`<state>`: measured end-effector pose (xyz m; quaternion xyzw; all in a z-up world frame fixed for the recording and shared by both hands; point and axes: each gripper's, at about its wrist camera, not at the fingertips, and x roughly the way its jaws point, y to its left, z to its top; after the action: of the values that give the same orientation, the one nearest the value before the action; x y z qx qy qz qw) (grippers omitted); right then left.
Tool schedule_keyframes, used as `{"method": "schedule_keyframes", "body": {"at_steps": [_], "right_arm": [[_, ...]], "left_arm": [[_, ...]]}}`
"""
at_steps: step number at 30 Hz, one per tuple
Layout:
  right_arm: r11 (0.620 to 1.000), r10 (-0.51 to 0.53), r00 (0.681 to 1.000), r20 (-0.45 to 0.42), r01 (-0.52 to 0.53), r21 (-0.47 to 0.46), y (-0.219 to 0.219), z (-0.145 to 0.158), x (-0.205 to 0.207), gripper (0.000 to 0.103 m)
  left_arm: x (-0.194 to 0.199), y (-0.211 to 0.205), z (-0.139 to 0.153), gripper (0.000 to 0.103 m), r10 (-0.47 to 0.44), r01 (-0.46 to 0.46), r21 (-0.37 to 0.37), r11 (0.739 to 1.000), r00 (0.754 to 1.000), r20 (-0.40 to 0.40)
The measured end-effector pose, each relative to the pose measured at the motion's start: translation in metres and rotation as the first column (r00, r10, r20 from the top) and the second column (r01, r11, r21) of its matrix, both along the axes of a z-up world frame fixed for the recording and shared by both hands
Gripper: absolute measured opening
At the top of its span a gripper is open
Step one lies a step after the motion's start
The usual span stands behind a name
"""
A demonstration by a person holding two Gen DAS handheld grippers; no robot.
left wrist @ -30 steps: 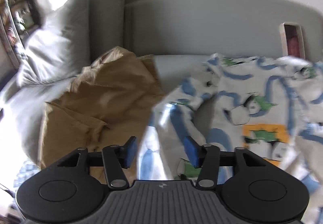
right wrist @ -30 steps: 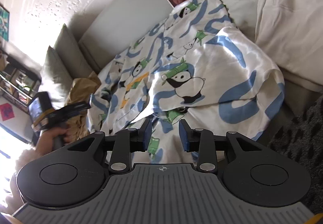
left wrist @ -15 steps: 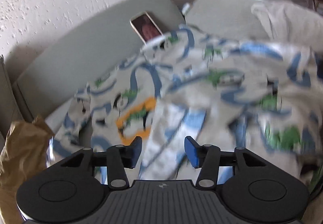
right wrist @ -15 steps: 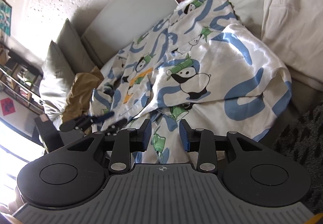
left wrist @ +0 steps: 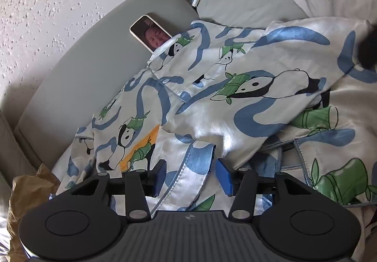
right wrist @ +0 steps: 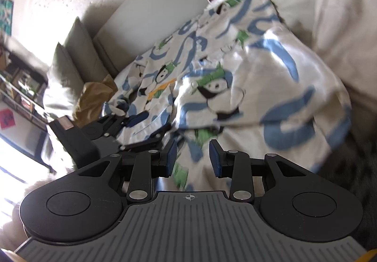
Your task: Fold clothes
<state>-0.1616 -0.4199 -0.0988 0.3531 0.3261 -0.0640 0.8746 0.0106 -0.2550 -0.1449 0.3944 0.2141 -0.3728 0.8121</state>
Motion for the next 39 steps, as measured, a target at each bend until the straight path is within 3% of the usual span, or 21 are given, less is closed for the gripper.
{"method": "schedule_keyframes", "body": {"at_steps": [3, 6, 9, 10, 15, 16, 17, 18, 21, 23, 24, 27, 28, 30, 31, 33, 35, 36, 37, 39], "right_arm": [[0.992, -0.009, 0.999, 0.033, 0.013, -0.122, 0.001, 0.002, 0.017, 0.038], [0.974, -0.028, 0.999, -0.042, 0.017, -0.225, -0.001, -0.01, 0.036, 0.037], [0.967, -0.036, 0.989, -0.147, -0.002, -0.253, -0.004, -0.029, 0.044, 0.033], [0.968, -0.039, 0.985, -0.171, -0.005, -0.25, -0.006, -0.035, 0.044, 0.026], [0.966, -0.03, 0.975, -0.221, -0.029, -0.255, -0.011, -0.04, 0.045, 0.014], [0.967, -0.027, 0.974, -0.225, -0.031, -0.253, -0.012, -0.04, 0.045, 0.014], [0.969, -0.026, 0.974, -0.227, -0.031, -0.246, -0.012, -0.041, 0.044, 0.013], [0.971, -0.027, 0.974, -0.227, -0.029, -0.238, -0.013, -0.041, 0.044, 0.013], [0.977, -0.029, 0.975, -0.222, -0.019, -0.211, -0.018, -0.042, 0.041, 0.01], [0.981, -0.031, 0.975, -0.219, -0.012, -0.195, -0.021, -0.043, 0.04, 0.008], [0.983, -0.032, 0.976, -0.217, -0.009, -0.186, -0.021, -0.043, 0.039, 0.008], [0.986, -0.035, 0.976, -0.214, -0.001, -0.167, -0.023, -0.042, 0.039, 0.008], [0.986, -0.037, 0.977, -0.212, 0.002, -0.165, -0.023, -0.042, 0.039, 0.008], [0.986, -0.041, 0.978, -0.206, 0.007, -0.165, -0.022, -0.041, 0.038, 0.008], [0.986, -0.044, 0.978, -0.204, 0.01, -0.166, -0.022, -0.04, 0.038, 0.008], [0.987, -0.05, 0.978, -0.202, 0.017, -0.161, -0.022, -0.038, 0.038, 0.01], [0.992, -0.062, 0.981, -0.186, 0.04, -0.123, -0.023, -0.034, 0.033, 0.018], [0.994, -0.07, 0.982, -0.173, 0.053, -0.099, -0.024, -0.032, 0.029, 0.021], [0.995, -0.074, 0.985, -0.155, 0.063, -0.074, -0.025, -0.029, 0.025, 0.021], [0.997, -0.072, 0.99, -0.123, 0.069, -0.024, -0.025, -0.026, 0.018, 0.021]], "left_arm": [[0.006, 0.0, 0.002, 0.047, 0.028, -0.029, -0.024, 0.999, 0.999, -0.036], [0.011, -0.002, 0.001, 0.047, 0.054, -0.057, -0.04, 0.998, 0.997, -0.057], [0.011, -0.01, -0.001, 0.047, 0.06, -0.061, -0.032, 0.998, 0.997, -0.048], [0.011, -0.013, -0.003, 0.047, 0.058, -0.059, -0.023, 0.998, 0.998, -0.036], [0.008, -0.031, -0.008, 0.043, 0.07, -0.07, 0.014, 0.997, 0.998, 0.001], [0.012, -0.034, -0.008, 0.029, 0.099, -0.099, 0.016, 0.995, 0.995, -0.01], [0.02, -0.035, -0.007, 0.008, 0.149, -0.148, 0.016, 0.989, 0.988, -0.031], [0.029, -0.033, -0.006, 0.003, 0.203, -0.202, 0.008, 0.979, 0.978, -0.058], [0.065, -0.011, 0.003, 0.002, 0.36, -0.374, -0.069, 0.925, 0.92, -0.157], [0.092, 0.015, 0.009, 0.005, 0.44, -0.477, -0.12, 0.871, 0.864, -0.245], [0.106, 0.029, 0.011, 0.01, 0.488, -0.54, -0.139, 0.83, 0.824, -0.289], [0.139, 0.074, 0.021, 0.038, 0.639, -0.731, -0.175, 0.659, 0.668, -0.381], [0.14, 0.086, 0.025, 0.049, 0.666, -0.765, -0.188, 0.616, 0.633, -0.394], [0.14, 0.109, 0.032, 0.049, 0.701, -0.816, -0.211, 0.539, 0.573, -0.425], [0.134, 0.115, 0.034, 0.05, 0.685, -0.814, -0.218, 0.538, 0.573, -0.451], [0.115, 0.123, 0.035, 0.05, 0.633, -0.797, -0.226, 0.56, 0.588, -0.504], [0.097, 0.13, 0.034, 0.049, 0.554, -0.776, -0.258, 0.576, 0.602, -0.575], [0.09, 0.133, 0.032, 0.049, 0.497, -0.772, -0.276, 0.573, 0.595, -0.631], [0.086, 0.136, 0.027, 0.047, 0.44, -0.78, -0.283, 0.558, 0.567, -0.697], [0.086, 0.141, 0.015, 0.044, 0.35, -0.836, -0.273, 0.476, 0.465, -0.813]]}}
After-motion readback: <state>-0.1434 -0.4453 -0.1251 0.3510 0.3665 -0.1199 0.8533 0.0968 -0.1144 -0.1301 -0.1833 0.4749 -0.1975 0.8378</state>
